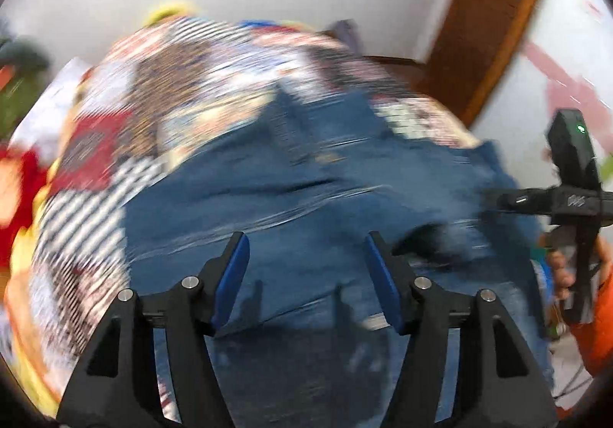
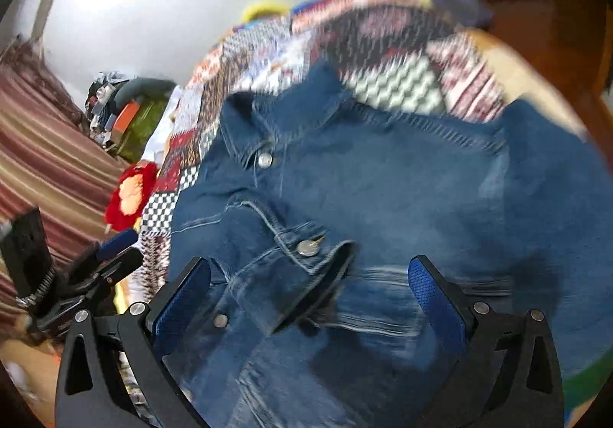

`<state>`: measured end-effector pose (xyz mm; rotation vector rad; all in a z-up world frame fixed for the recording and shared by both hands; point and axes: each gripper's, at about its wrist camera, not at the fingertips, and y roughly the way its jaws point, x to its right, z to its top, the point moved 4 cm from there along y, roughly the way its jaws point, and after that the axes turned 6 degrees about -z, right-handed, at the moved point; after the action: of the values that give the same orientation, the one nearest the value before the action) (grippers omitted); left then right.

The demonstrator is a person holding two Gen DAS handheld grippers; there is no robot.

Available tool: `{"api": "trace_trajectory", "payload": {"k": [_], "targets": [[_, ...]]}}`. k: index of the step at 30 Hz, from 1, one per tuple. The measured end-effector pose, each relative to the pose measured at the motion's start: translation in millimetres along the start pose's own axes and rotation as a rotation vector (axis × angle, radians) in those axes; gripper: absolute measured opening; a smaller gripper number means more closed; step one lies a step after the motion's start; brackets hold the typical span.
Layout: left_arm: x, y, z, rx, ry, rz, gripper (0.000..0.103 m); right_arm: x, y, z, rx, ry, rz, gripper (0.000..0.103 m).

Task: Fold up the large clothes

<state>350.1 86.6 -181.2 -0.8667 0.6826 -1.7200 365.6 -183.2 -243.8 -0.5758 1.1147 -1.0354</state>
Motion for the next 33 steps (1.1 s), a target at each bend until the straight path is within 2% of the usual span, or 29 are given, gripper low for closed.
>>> {"api": "trace_trajectory", "payload": {"k": [2, 4, 6, 8, 10, 13, 14, 15, 16, 18, 22, 25, 29, 33], "targets": [[-38.2, -0.6, -14.9, -0.019, -0.068, 0.054, 0.061, 0.4, 22.0, 1.9, -0.069, 0.053, 0.023, 0.102], [-63.4, 1.4, -26.7, -0.041, -0.118, 0.076, 0.061, 0.5, 42.5, 2.5, -0.124, 0.093, 0.03, 0.102], [-93.5, 4.8, -46.2, -0.068, -0.178, 0.115, 0.061, 0.1, 62.1, 0.2, -0.171, 0.117, 0.027, 0.097], [-112.8, 7.1, -65.3, -0.084, -0.23, 0.142, 0.061, -3.1, 77.1, -4.0, -0.195, 0.122, 0.035, 0.091], [-126.5, 8.1, -79.9, -0.084, -0.281, 0.133, 0.061, -5.6, 87.3, -5.8, -0.193, 0.12, 0.032, 0.089], [-141.2, 6.7, -97.7, -0.081, -0.356, 0.11, 0.061, -11.5, 94.1, -4.0, -0.177, 0.082, -0.002, 0.071], [-142.2, 5.5, -100.6, -0.08, -0.362, 0.111, 0.061, -13.4, 96.3, -3.8, -0.182, 0.07, -0.019, 0.057], [-143.7, 5.1, -101.5, -0.08, -0.364, 0.113, 0.061, -15.5, 98.8, -3.2, -0.186, 0.06, -0.025, 0.047], [-144.9, 3.9, -101.6, -0.079, -0.362, 0.116, 0.061, -18.2, 99.0, -3.2, -0.19, 0.039, -0.032, 0.045], [-145.0, 0.2, -99.8, -0.072, -0.354, 0.118, 0.061, -24.6, 94.1, -1.7, -0.176, -0.013, -0.035, 0.037], [-140.7, -7.0, -85.3, -0.05, -0.331, 0.126, 0.061, -42.0, 70.8, 8.6, -0.08, -0.099, -0.073, 0.035], [-136.8, -9.2, -74.8, -0.034, -0.325, 0.123, 0.066, -56.7, 41.5, 20.9, 0.01, -0.173, -0.086, 0.034], [-122.5, -5.9, -58.2, -0.026, -0.287, 0.111, 0.066, -64.0, -2.8, 33.0, 0.13, -0.268, -0.131, 0.034], [-102.4, 4.2, -44.6, -0.033, -0.239, 0.075, 0.07, -61.3, -30.2, 41.4, 0.192, -0.285, -0.16, 0.034]]}}
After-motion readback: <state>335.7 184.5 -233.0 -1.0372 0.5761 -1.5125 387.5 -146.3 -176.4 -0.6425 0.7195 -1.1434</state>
